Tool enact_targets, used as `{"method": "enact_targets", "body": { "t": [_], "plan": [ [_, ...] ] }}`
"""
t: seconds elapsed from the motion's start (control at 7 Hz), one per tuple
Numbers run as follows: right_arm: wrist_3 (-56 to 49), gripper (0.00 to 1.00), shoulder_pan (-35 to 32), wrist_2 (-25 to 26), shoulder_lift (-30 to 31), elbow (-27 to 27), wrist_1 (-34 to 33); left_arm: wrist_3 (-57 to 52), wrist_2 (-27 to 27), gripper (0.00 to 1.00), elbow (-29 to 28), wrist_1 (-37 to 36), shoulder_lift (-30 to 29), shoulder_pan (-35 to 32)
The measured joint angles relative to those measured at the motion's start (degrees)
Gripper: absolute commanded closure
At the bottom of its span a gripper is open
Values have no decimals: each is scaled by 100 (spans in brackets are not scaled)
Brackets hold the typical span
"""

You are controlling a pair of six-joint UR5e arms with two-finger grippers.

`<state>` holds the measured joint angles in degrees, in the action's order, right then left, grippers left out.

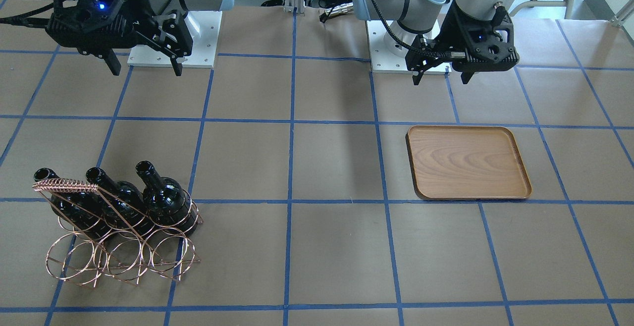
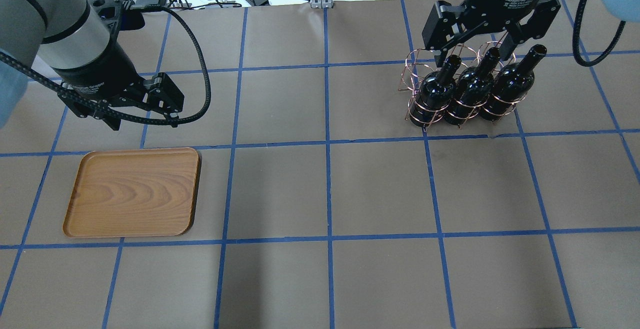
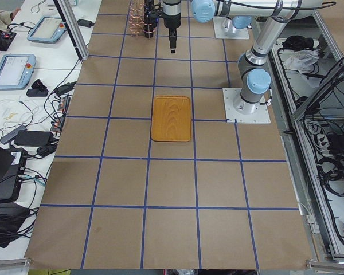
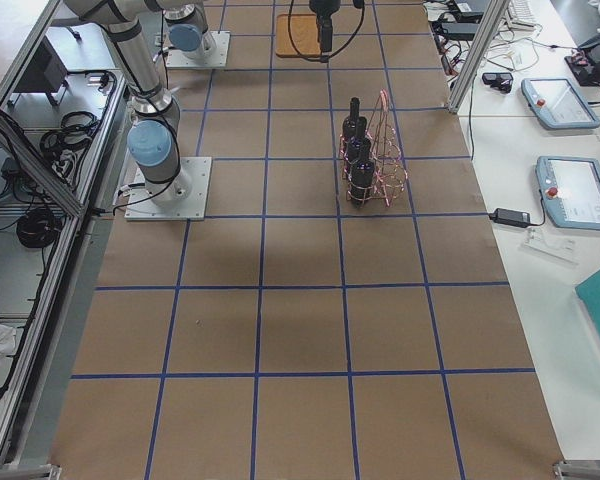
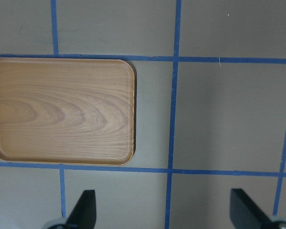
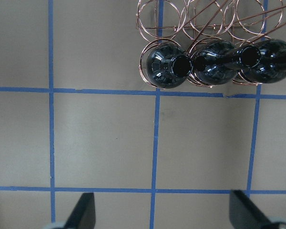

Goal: Take wine from basket and place on tray

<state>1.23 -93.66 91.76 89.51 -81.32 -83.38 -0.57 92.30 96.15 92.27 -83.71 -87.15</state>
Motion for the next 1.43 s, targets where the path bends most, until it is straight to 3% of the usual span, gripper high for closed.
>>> {"method": "enact_targets", "body": {
  "t": [1.43],
  "plan": [
    [-206,0,46,6,39,-24,-11,4,-127,0,-55,130,255,-21]
  ]
}}
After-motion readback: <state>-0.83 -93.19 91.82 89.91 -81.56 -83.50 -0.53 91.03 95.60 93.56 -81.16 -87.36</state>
